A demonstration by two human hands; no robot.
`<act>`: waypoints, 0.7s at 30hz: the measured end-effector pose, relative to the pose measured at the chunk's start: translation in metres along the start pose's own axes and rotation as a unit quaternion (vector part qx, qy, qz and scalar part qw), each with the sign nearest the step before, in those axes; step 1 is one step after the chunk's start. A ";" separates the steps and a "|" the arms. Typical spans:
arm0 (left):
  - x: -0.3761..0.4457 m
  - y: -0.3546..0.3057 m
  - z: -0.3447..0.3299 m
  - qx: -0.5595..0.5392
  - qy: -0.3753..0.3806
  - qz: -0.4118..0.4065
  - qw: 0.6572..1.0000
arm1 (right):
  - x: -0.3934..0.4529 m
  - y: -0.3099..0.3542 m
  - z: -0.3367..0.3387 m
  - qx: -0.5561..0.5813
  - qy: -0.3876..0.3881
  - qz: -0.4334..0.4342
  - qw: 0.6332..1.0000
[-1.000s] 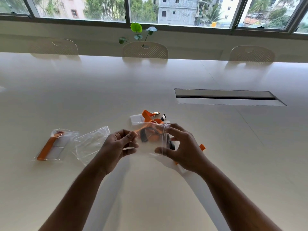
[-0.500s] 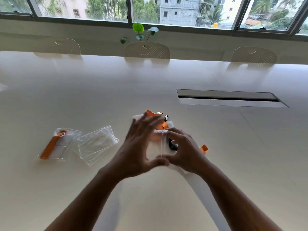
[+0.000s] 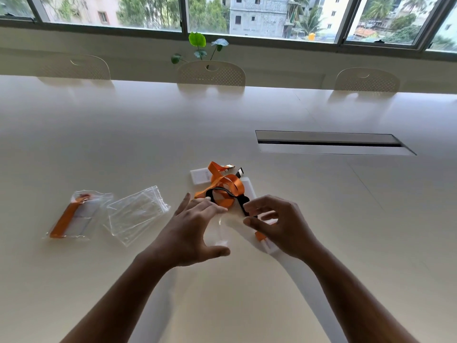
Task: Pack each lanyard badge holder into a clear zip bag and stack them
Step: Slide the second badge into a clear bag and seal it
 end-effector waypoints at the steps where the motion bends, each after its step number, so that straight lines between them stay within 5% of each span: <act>1: -0.001 0.002 -0.005 0.003 0.018 0.007 1.000 | -0.001 -0.004 0.007 0.003 -0.015 -0.014 1.000; 6: -0.001 0.000 -0.022 -0.019 0.061 0.023 0.998 | -0.007 -0.028 0.049 -0.039 -0.127 -0.084 0.988; 10: 0.007 -0.021 -0.022 -0.065 0.010 0.031 0.997 | -0.017 -0.046 0.079 -0.114 -0.199 -0.130 0.965; 14: 0.024 -0.061 -0.029 -0.066 -0.032 -0.007 0.997 | -0.022 -0.067 0.087 -0.170 -0.175 -0.188 0.951; 21: 0.058 -0.111 -0.069 -0.030 0.002 -0.013 0.999 | -0.019 -0.075 0.084 -0.248 -0.110 -0.220 0.937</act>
Point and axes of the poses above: each hand's wrist, its own x-axis towards the middle knuckle, its own z-axis out of the back of the hand, y = z × x, the point moved 5 cm from there along x, towards the middle knuckle, and after that the axes turned 7 degrees about x, right-handed, at the moved point
